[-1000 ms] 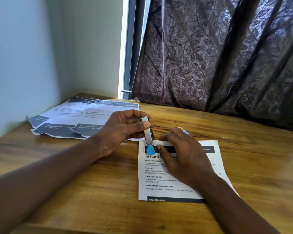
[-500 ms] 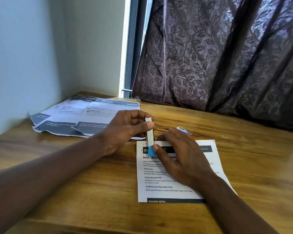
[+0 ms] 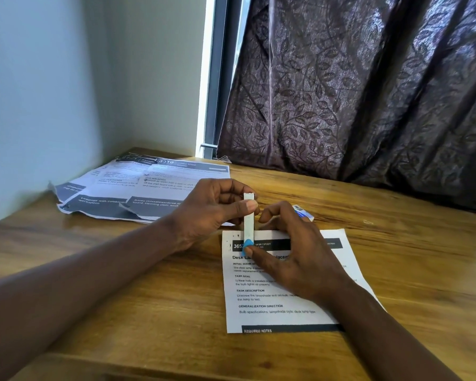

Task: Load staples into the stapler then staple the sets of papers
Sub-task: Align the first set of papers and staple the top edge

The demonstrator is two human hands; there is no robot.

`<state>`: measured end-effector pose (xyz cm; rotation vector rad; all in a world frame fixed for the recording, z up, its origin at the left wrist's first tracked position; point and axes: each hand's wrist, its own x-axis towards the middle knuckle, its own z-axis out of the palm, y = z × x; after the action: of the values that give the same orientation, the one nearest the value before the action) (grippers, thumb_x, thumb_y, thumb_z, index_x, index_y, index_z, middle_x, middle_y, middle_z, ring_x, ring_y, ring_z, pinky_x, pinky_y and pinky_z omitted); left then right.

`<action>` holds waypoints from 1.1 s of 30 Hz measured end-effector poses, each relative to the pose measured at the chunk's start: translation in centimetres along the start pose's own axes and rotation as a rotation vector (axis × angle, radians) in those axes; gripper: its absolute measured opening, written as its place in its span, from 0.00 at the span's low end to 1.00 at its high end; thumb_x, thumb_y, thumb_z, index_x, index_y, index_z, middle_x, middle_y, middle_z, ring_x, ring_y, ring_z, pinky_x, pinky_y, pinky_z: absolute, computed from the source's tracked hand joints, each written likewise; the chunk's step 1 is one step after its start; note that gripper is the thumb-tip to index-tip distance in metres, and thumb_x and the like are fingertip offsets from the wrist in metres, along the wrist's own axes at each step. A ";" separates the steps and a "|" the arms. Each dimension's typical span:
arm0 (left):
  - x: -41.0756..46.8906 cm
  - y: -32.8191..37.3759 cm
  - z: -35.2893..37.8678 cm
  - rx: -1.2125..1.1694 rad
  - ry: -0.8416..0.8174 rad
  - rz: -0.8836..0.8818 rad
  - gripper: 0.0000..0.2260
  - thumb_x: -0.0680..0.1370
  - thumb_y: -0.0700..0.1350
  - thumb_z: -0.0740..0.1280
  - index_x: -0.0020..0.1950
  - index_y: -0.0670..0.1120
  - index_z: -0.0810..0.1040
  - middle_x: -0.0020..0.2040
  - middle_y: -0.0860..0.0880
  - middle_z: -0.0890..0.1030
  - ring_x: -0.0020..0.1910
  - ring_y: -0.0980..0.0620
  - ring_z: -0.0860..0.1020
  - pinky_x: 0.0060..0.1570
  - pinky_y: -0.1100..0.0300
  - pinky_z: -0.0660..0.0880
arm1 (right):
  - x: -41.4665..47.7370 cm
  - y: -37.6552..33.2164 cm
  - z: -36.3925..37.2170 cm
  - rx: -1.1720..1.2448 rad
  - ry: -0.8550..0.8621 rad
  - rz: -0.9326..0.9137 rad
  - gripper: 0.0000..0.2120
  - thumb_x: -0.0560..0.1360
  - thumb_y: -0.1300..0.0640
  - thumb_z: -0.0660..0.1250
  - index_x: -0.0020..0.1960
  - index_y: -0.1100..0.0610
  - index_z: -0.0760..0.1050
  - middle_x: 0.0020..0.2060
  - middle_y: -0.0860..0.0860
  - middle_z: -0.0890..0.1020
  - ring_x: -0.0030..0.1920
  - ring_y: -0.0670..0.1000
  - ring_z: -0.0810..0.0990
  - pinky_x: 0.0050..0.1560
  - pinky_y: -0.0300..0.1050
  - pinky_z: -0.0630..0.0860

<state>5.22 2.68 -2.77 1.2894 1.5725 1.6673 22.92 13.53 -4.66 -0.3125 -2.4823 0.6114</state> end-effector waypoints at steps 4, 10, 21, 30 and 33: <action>0.1 0.0 0.1 -0.007 0.011 0.019 0.12 0.76 0.36 0.72 0.58 0.33 0.79 0.51 0.33 0.84 0.48 0.40 0.85 0.50 0.50 0.83 | 0.1 0.0 0.1 0.056 -0.016 -0.015 0.19 0.72 0.45 0.76 0.52 0.44 0.67 0.44 0.41 0.81 0.46 0.45 0.82 0.46 0.55 0.80; 0.3 -0.1 0.5 0.015 0.005 0.062 0.11 0.76 0.36 0.72 0.57 0.34 0.80 0.52 0.31 0.83 0.49 0.38 0.84 0.48 0.53 0.83 | 0.1 0.5 0.5 0.090 -0.072 0.007 0.15 0.75 0.46 0.73 0.49 0.44 0.66 0.43 0.40 0.79 0.46 0.47 0.79 0.47 0.58 0.78; 0.4 -1.1 0.6 -0.028 0.009 0.063 0.13 0.75 0.41 0.74 0.56 0.36 0.81 0.48 0.35 0.86 0.44 0.42 0.84 0.49 0.47 0.82 | 0.1 0.2 0.7 0.001 -0.044 -0.051 0.14 0.75 0.41 0.70 0.50 0.44 0.66 0.44 0.37 0.77 0.48 0.48 0.76 0.49 0.53 0.75; 1.0 -0.4 -2.0 0.149 0.299 0.139 0.06 0.79 0.46 0.71 0.50 0.45 0.85 0.41 0.52 0.86 0.41 0.56 0.84 0.41 0.63 0.81 | 0.0 0.3 0.3 0.015 -0.038 0.003 0.12 0.79 0.42 0.57 0.61 0.38 0.67 0.53 0.40 0.81 0.56 0.44 0.80 0.57 0.54 0.79; 0.7 -0.7 -2.6 0.547 0.314 0.183 0.04 0.76 0.50 0.74 0.45 0.51 0.85 0.37 0.55 0.86 0.36 0.58 0.83 0.35 0.64 0.78 | -0.1 0.5 0.2 0.022 0.000 -0.008 0.11 0.78 0.49 0.62 0.60 0.41 0.71 0.52 0.40 0.81 0.56 0.44 0.80 0.55 0.52 0.80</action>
<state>2.49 2.27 -2.95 1.5219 2.2728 1.6723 22.88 13.84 -5.07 -0.2939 -2.4739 0.6348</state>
